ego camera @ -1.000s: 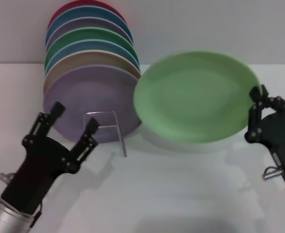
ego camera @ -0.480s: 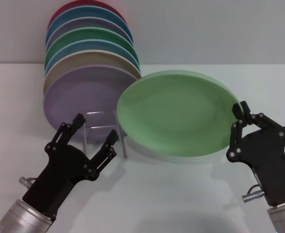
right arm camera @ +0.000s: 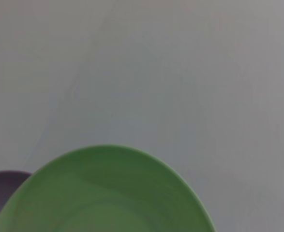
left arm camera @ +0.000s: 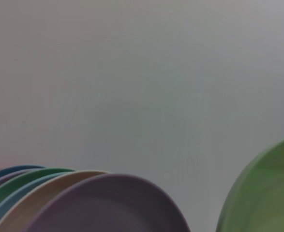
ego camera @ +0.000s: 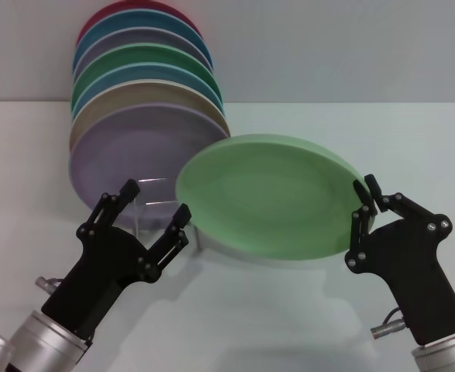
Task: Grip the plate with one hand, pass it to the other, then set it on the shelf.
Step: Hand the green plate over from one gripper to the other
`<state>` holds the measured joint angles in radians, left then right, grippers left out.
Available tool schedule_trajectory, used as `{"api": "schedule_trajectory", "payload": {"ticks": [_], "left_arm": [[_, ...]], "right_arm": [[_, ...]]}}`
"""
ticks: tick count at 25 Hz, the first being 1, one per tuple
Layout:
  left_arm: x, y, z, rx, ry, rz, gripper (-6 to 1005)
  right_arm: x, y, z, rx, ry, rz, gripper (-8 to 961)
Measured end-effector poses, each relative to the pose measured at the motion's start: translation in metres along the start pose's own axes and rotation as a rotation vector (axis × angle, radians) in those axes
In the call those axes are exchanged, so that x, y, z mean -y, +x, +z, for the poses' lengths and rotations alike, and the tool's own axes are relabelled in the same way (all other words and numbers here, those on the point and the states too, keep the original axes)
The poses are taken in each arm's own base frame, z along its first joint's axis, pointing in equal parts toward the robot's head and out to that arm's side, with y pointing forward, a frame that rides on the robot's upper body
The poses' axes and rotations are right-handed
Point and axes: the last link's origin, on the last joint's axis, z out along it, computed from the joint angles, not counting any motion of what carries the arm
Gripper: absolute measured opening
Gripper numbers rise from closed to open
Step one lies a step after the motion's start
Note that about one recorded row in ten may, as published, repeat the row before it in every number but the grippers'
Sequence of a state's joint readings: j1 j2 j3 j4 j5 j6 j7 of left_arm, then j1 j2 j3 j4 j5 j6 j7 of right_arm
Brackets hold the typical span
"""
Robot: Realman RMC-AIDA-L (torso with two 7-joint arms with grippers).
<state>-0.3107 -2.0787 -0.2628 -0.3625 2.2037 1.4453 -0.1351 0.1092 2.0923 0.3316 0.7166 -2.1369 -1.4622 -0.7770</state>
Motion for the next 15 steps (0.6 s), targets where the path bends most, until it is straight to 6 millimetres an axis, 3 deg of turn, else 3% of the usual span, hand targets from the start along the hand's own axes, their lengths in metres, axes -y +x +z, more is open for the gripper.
{"api": "schedule_trajectory", "payload": {"ticks": [15], "left_arm": [[-0.001, -0.0038, 0.0046, 0.028, 0.005, -0.012, 833]], "right_arm": [[-0.0105, -0.0059, -0.003, 0.001, -0.034, -0.023, 25]]}}
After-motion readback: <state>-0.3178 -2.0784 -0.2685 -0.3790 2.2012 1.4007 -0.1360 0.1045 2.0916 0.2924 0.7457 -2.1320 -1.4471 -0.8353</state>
